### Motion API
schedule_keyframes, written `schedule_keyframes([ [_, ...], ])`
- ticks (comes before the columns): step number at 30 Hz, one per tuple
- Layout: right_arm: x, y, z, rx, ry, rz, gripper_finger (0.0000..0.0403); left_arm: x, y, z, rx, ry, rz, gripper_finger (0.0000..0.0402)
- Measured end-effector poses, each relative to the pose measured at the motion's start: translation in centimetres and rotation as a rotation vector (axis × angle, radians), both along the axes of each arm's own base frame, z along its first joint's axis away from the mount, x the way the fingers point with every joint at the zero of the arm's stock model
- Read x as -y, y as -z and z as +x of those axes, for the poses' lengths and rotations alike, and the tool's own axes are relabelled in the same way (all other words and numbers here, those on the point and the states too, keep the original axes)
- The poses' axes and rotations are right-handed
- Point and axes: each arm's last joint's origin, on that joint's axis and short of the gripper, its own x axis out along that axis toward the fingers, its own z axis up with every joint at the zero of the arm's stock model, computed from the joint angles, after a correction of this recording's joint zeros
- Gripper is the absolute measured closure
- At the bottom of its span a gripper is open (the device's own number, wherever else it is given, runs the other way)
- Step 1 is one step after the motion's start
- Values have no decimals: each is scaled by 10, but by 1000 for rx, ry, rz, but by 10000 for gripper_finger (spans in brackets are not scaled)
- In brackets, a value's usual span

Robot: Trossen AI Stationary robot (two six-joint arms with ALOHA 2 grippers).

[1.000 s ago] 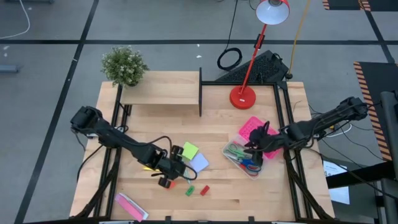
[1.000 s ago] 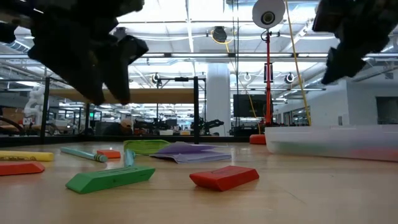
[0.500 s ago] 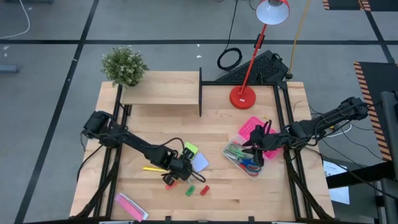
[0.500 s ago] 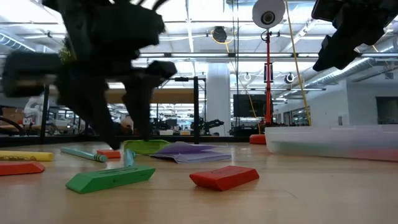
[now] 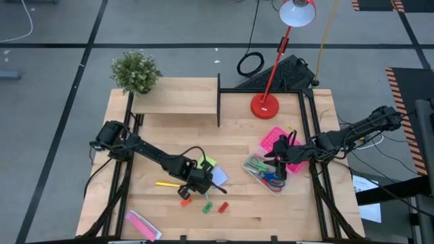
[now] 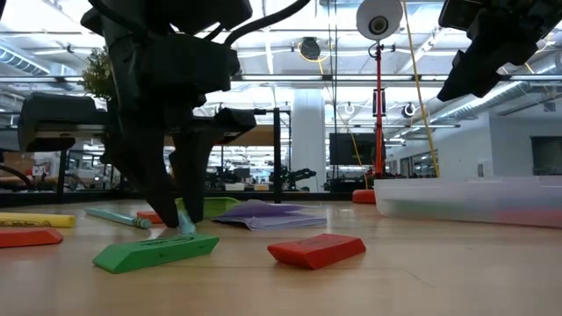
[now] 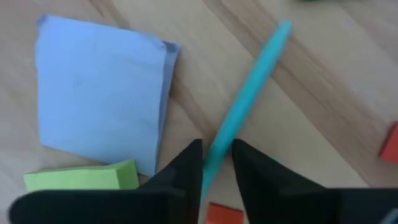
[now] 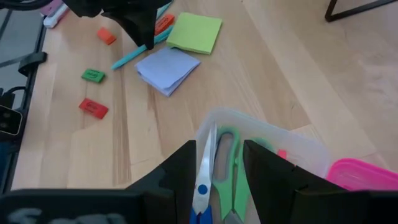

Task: Pack school essentials
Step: Put the blue pen into the pink supply box

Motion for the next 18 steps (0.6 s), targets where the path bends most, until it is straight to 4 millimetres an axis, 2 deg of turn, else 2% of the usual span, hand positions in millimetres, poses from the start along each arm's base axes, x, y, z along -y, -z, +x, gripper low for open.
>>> schedule_keyframes([
  [9, 0, -1, 1, 19, -6, -14, 275, 2, 0, 2, 14, 7, -21, 390],
  [12, -1, -4, 3, 56, -8, -29, 275, 2, 0, 2, 17, -22, -30, 389],
  [15, -2, -8, 6, 101, -26, -38, 275, 1, -4, 0, 19, -72, -34, 372],
  [18, -2, -10, 8, 136, -31, -54, 275, -2, -13, -5, 12, -122, -25, 365],
])
